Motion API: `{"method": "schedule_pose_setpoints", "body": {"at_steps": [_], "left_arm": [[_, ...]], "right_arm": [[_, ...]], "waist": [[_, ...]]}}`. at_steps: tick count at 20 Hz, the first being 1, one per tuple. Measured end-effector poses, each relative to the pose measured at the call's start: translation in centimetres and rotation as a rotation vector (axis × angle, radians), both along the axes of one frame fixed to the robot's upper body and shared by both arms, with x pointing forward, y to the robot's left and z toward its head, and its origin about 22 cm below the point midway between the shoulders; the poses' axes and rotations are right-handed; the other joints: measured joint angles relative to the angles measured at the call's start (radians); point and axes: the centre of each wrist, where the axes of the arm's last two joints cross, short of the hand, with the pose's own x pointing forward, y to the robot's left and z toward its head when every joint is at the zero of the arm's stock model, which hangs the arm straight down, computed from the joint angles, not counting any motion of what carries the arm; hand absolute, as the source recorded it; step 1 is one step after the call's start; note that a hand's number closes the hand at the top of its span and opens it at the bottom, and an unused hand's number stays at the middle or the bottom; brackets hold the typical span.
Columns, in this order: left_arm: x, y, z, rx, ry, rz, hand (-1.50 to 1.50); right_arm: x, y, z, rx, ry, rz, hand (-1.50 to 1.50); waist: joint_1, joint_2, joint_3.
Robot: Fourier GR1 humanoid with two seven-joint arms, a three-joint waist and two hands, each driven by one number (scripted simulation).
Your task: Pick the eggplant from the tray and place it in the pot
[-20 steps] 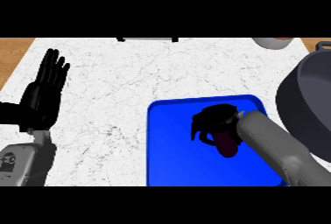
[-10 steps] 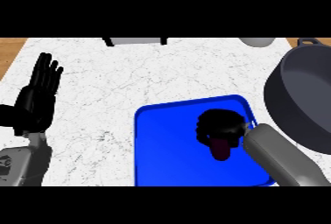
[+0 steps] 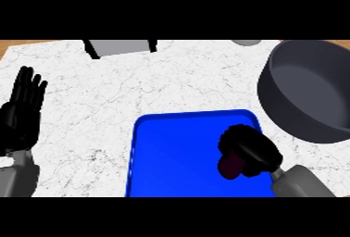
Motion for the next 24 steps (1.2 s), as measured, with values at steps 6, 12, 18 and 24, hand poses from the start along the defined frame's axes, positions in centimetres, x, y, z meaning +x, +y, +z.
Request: {"method": "schedule_pose_setpoints", "body": {"at_steps": [6,12,18,24], "left_arm": [[-0.5,0.2,0.3,0.002,-0.01,0.008,0.0],[-0.4,-0.6,0.5,-0.002,-0.028,-0.031,0.0],[0.2,-2.0,0.9,-0.01,-0.035,-0.103,0.0],[1.0,-2.8,1.1,-0.014,-0.052,-0.143,0.0]], "right_arm": [[-2.8,-2.3,4.3,0.193,-0.144,-0.265,1.5],[-6.4,-6.6,10.2,0.308,-0.278,-0.502,1.5],[-9.5,-12.7,14.8,0.287,-0.312,-0.691,1.5],[-9.7,-19.7,16.6,0.253,-0.307,-0.803,1.5]], "waist": [[0.0,0.011,0.004],[0.044,0.032,0.006],[0.111,0.05,0.008],[0.154,0.059,0.009]]}}
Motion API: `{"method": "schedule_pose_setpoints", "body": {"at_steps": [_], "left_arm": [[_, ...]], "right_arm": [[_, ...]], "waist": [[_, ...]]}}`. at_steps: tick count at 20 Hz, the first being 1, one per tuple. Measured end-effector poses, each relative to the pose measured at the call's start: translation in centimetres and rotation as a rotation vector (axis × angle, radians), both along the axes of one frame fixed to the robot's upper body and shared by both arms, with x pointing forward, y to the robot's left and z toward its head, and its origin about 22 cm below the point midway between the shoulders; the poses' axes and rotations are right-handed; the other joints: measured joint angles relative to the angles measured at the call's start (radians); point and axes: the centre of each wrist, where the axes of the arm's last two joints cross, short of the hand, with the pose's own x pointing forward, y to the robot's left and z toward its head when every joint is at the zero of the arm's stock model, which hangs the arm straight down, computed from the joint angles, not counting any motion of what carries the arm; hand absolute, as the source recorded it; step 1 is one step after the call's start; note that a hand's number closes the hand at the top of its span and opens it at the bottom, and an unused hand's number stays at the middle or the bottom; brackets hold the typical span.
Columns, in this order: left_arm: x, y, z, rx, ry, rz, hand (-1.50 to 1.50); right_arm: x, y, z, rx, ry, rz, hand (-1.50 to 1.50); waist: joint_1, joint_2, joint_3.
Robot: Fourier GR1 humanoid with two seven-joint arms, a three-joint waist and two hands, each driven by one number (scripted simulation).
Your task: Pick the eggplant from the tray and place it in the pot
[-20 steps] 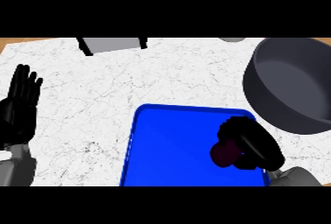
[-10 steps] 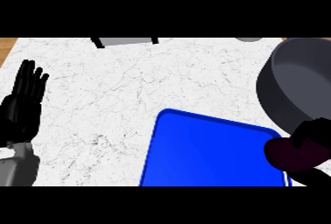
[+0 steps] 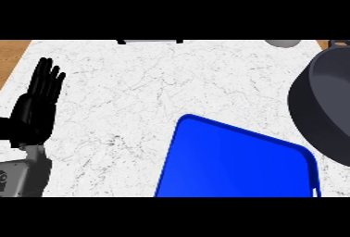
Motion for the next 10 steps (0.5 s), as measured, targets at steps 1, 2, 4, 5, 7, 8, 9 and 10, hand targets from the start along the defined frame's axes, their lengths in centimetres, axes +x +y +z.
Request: {"method": "schedule_pose_setpoints", "body": {"at_steps": [1,2,4,5,7,8,9,10], "left_arm": [[0.3,-0.2,0.3,0.001,-0.004,-0.006,0.0],[0.6,-0.5,0.4,0.001,-0.006,-0.014,0.0],[1.0,-1.3,0.4,0.003,-0.006,-0.024,0.0],[1.3,-1.4,0.5,0.002,-0.007,-0.027,0.0],[1.4,-2.0,1.2,0.003,-0.007,-0.029,0.0],[1.1,-2.3,1.0,0.001,-0.007,-0.033,0.0],[1.0,-2.5,0.7,-0.001,-0.006,-0.037,0.0],[1.2,-2.3,0.6,0.0,-0.006,-0.037,0.0]], "right_arm": [[0.3,-1.3,0.1,0.005,0.002,-0.011,1.5],[0.9,-2.5,0.6,0.017,0.001,-0.024,1.5],[1.6,-4.7,0.1,0.023,0.0,-0.04,1.5],[1.7,-5.8,-0.5,0.031,0.003,-0.041,1.5],[2.5,-7.7,-0.8,0.037,0.009,-0.042,1.5],[3.1,-8.3,-0.6,0.038,0.013,-0.041,1.5],[3.5,-9.1,-1.0,0.039,0.014,-0.038,1.5],[4.0,-9.7,-1.4,0.038,0.014,-0.036,1.5]], "waist": [[0.005,0.001,0.0],[0.012,0.003,0.001],[0.02,0.005,0.001],[0.022,0.005,0.001],[0.03,0.006,0.002],[0.033,0.006,0.002],[0.034,0.006,0.001],[0.037,0.007,0.001]]}}
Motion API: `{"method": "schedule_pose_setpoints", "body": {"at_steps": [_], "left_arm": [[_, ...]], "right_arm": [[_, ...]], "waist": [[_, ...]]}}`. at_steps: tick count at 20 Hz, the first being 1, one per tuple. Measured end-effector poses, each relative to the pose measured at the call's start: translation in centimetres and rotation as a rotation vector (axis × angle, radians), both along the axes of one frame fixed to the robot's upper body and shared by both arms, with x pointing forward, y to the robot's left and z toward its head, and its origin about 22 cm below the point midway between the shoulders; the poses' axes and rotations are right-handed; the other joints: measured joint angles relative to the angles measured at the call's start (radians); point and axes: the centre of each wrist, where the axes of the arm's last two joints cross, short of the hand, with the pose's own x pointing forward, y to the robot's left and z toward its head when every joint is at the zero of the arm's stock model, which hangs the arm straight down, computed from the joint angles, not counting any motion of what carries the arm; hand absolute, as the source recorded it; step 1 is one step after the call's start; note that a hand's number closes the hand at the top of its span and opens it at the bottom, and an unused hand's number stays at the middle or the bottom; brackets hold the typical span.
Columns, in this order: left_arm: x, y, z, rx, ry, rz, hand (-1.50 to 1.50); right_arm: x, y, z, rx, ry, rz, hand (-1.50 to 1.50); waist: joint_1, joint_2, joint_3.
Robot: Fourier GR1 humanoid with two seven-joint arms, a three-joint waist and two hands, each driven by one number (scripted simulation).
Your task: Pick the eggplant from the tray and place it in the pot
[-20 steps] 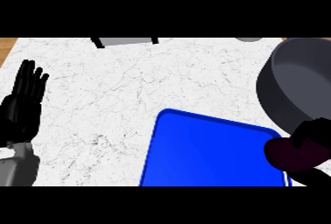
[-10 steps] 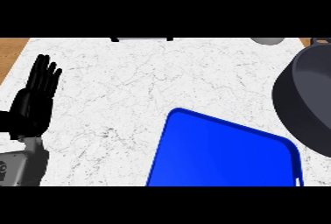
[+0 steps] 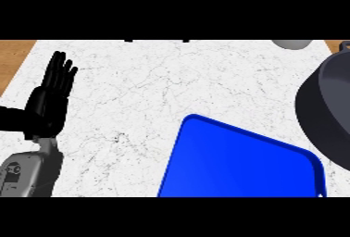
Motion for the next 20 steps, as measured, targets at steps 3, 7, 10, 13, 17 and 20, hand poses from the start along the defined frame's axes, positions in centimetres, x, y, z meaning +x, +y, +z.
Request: {"method": "schedule_pose_setpoints", "body": {"at_steps": [3,7,10,13,17,20], "left_arm": [[0.2,0.0,0.0,-0.001,0.001,-0.012,0.0],[0.2,0.1,0.6,-0.003,-0.002,-0.014,0.0],[0.1,-0.1,0.6,0.0,-0.003,-0.022,0.0],[0.3,0.0,0.2,0.004,-0.007,-0.021,0.0],[0.3,0.1,-0.4,0.005,-0.011,-0.028,0.0],[0.3,0.3,-0.2,-0.001,-0.016,-0.023,0.0]], "right_arm": [[1.7,-1.4,-1.1,-0.013,0.008,0.003,1.5],[3.7,-2.2,-2.8,-0.025,0.02,-0.002,1.5],[5.3,-2.5,-3.5,-0.049,0.071,-0.014,1.5],[5.8,-2.8,-5.0,-0.005,0.175,-0.017,-1.5],[6.6,-2.6,-6.6,0.084,0.302,0.028,-1.5],[7.1,-2.7,-7.1,0.103,0.339,0.096,-1.5]], "waist": [[0.005,0.001,0.0],[0.007,0.001,0.0],[0.013,0.003,0.0],[0.017,0.006,0.001],[0.022,0.008,0.001],[0.022,0.007,0.002]]}}
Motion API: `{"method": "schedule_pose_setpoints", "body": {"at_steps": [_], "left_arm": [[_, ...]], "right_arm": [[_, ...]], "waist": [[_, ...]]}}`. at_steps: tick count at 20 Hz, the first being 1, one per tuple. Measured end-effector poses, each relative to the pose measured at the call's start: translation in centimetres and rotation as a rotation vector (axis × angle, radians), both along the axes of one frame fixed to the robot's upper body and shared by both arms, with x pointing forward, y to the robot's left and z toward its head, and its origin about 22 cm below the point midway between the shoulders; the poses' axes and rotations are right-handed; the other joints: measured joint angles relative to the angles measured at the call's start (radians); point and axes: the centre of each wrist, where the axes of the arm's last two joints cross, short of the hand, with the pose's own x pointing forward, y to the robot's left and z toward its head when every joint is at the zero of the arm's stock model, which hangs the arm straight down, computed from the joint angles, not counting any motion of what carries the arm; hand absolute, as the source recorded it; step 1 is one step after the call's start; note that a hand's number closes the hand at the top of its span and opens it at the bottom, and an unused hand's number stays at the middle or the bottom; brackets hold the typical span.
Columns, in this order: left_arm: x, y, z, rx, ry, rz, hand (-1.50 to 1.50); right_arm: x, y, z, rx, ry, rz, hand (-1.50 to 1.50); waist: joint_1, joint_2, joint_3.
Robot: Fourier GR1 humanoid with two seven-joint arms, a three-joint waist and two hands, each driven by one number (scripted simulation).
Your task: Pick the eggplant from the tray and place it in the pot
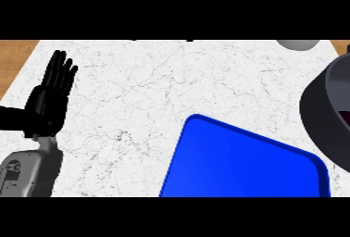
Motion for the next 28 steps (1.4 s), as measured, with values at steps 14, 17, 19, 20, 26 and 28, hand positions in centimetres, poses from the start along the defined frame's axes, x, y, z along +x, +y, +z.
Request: {"method": "schedule_pose_setpoints", "body": {"at_steps": [14,17,19,20,26,28], "left_arm": [[0.1,-0.3,-0.2,-0.001,0.011,0.02,0.0],[0.2,-0.1,0.0,0.002,0.006,0.015,0.0],[0.2,-0.2,-0.1,-0.004,0.006,0.006,0.0],[0.1,-0.2,-0.1,-0.003,0.007,0.006,0.0],[0.2,-0.1,-0.2,-0.004,0.009,0.005,0.0],[0.2,-0.2,0.0,-0.005,-0.002,0.003,0.0]], "right_arm": [[0.7,-1.5,2.0,0.452,-0.137,-0.008,-1.5],[-0.1,-2.8,2.9,0.544,-0.164,-0.062,-1.5],[-0.8,-3.6,3.5,0.584,-0.192,-0.091,-1.5],[-1.3,-4.1,3.9,0.6,-0.206,-0.104,-1.5],[-3.9,-6.2,4.6,0.683,-0.264,-0.175,-1.5],[-4.8,-6.9,5.1,0.689,-0.279,-0.195,-1.5]], "waist": [[-0.02,-0.005,-0.001],[-0.016,-0.003,0.0],[-0.013,-0.001,0.0],[-0.013,-0.001,0.001],[-0.007,0.005,0.004],[-0.004,0.007,0.006]]}}
